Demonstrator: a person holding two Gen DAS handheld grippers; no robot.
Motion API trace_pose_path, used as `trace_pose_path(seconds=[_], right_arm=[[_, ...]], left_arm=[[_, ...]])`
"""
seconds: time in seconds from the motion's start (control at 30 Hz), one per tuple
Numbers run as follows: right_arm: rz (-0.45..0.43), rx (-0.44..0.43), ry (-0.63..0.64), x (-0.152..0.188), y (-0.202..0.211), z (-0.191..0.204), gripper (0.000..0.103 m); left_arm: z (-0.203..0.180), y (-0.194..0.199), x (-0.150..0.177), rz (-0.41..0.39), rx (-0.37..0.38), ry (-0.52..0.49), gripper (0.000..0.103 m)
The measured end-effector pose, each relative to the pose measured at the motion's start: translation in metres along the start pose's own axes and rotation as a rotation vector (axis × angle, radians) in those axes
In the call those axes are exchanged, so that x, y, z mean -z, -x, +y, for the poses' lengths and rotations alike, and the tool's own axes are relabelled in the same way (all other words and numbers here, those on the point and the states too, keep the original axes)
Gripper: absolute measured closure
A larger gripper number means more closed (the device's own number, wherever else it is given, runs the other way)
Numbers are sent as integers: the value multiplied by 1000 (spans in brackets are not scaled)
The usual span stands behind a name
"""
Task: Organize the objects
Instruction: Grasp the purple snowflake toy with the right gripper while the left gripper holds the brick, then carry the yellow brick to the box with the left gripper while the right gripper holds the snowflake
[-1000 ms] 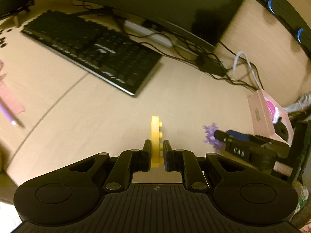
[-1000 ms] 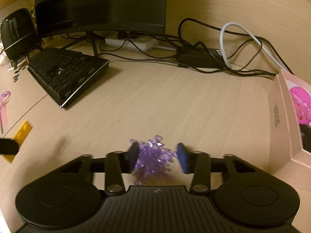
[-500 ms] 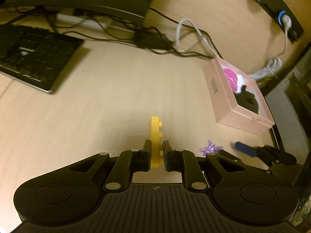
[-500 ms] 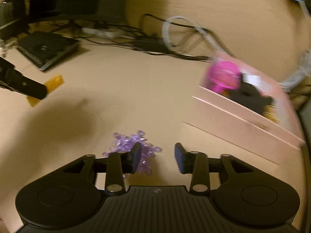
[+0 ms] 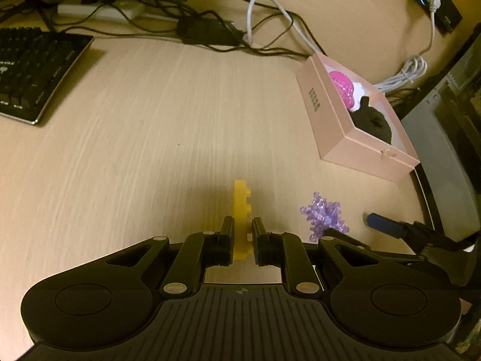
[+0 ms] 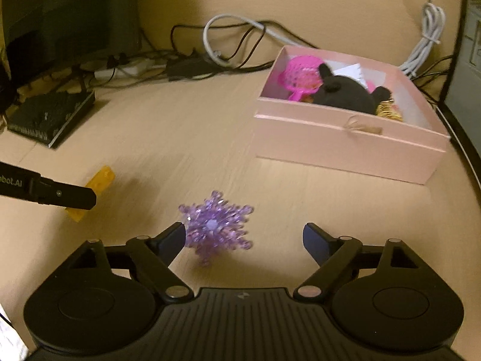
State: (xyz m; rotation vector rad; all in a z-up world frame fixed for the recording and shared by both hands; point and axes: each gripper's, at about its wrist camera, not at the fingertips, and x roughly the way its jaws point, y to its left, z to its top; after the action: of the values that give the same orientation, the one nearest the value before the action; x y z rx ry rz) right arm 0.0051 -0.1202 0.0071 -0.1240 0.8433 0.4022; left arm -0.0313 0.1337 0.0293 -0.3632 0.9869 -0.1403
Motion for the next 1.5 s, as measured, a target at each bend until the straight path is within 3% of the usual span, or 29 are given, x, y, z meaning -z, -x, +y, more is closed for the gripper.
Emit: trace_pose_path(seconds=[0.3, 0.5, 0.77, 1.03, 1.3, 1.5], right_arm=[[8, -25, 34, -4, -10, 18, 19], [4, -33, 101, -2, -5, 38, 41], [5, -12, 97, 6, 5, 35, 41], [1, 33, 70, 19, 27, 15, 41], [-56, 89, -24, 25, 76, -27, 41], [-131, 140, -102, 22, 111, -61, 41]], left_arm=[[12, 9, 6, 6, -10, 22, 88], [18, 12, 13, 26, -14, 28, 88], [11, 8, 19, 49, 9, 4, 88], [-15, -2, 24, 91, 53, -66, 88], [-52, -12, 22, 116, 102, -150, 88], [-86, -10, -7, 35, 176, -175, 88]])
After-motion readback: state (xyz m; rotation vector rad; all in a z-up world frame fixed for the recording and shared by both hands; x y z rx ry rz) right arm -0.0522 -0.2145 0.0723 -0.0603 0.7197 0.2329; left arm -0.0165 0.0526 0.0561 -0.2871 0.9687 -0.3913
